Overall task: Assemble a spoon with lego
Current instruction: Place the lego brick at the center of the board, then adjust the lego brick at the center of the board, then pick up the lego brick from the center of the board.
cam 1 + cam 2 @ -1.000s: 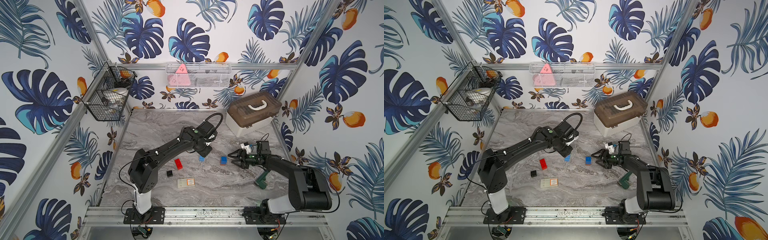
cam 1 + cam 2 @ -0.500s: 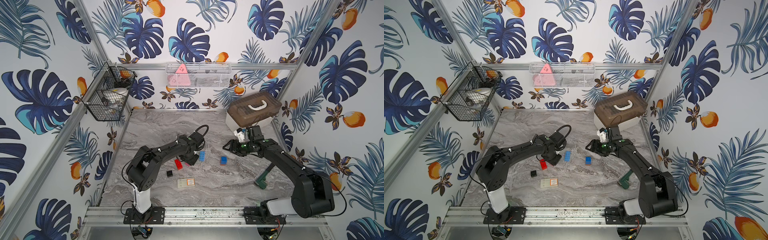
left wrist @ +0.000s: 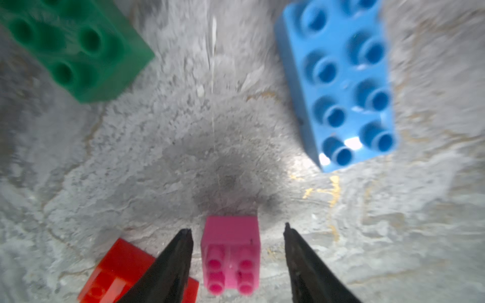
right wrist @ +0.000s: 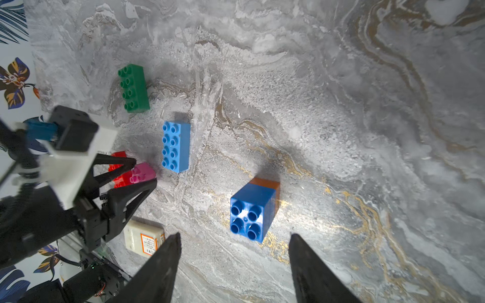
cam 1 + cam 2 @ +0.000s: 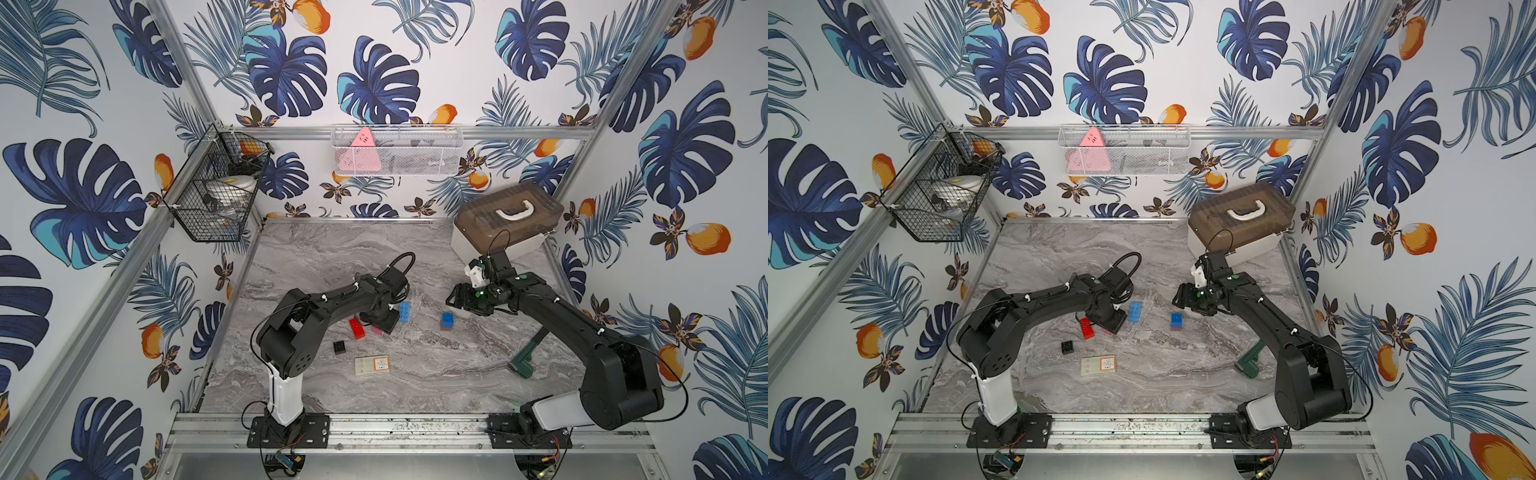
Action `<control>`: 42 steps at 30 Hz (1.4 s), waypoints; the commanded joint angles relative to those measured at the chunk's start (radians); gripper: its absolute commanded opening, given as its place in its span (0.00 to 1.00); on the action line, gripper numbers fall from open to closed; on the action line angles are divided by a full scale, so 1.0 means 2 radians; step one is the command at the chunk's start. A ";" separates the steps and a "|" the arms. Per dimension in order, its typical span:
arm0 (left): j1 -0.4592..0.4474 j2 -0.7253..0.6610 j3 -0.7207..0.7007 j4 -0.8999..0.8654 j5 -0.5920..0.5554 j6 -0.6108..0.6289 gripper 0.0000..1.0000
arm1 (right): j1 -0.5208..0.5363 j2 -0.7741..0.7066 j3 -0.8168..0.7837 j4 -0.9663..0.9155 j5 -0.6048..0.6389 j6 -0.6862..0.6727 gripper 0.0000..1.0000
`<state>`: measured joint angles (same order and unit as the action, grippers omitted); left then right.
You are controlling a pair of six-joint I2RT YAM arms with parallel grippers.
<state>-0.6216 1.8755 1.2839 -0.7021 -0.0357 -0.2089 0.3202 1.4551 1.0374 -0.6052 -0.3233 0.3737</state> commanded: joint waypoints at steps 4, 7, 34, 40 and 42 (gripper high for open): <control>-0.005 -0.001 0.018 0.011 0.036 -0.015 0.65 | 0.001 -0.003 -0.005 -0.001 0.001 -0.002 0.69; -0.006 0.012 0.017 0.029 0.068 -0.025 0.64 | 0.001 -0.005 -0.003 -0.006 0.004 -0.006 0.69; 0.035 -0.065 0.012 -0.015 0.024 -0.015 0.61 | 0.077 0.067 0.085 -0.031 0.079 -0.027 0.69; 0.072 -0.098 -0.017 -0.043 0.007 -0.022 0.62 | 0.145 0.171 0.169 -0.038 0.127 -0.039 0.69; 0.084 -0.111 -0.038 -0.036 0.014 -0.028 0.62 | 0.164 0.205 0.200 -0.046 0.140 -0.042 0.69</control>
<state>-0.4721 1.6806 1.2396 -0.7395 0.0071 -0.2596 0.6102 1.8065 1.3773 -0.6651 -0.1165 0.3126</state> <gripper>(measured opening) 0.619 0.692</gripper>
